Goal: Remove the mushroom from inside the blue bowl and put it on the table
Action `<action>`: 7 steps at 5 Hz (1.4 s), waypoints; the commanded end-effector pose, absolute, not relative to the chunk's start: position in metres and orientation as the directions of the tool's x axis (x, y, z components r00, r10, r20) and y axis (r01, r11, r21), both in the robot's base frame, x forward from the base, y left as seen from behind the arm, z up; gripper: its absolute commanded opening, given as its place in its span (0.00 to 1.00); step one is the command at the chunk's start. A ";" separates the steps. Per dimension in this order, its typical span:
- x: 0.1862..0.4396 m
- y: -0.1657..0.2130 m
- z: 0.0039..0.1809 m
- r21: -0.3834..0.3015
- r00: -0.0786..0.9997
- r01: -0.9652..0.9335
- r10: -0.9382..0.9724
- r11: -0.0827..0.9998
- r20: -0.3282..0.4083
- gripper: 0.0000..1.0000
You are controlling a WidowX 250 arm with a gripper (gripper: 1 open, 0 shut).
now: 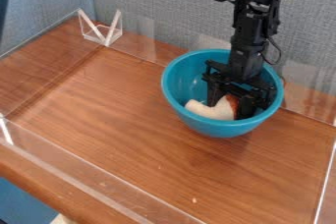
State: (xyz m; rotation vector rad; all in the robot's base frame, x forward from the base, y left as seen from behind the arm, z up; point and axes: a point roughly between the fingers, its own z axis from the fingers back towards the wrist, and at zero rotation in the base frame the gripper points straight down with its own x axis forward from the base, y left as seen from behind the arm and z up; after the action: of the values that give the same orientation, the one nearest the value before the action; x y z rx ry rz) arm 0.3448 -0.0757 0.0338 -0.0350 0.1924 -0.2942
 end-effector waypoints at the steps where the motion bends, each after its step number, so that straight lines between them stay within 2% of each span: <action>1: 0.348 -0.071 0.058 -0.060 0.948 0.286 -0.292 0.956 -0.123 0.00; 7: 0.343 -0.062 0.065 -0.072 0.947 0.288 -0.295 0.955 -0.126 0.00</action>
State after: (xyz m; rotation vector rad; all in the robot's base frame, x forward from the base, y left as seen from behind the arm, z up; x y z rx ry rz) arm 0.3365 -0.0685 0.0363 -0.0527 0.2175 -0.3122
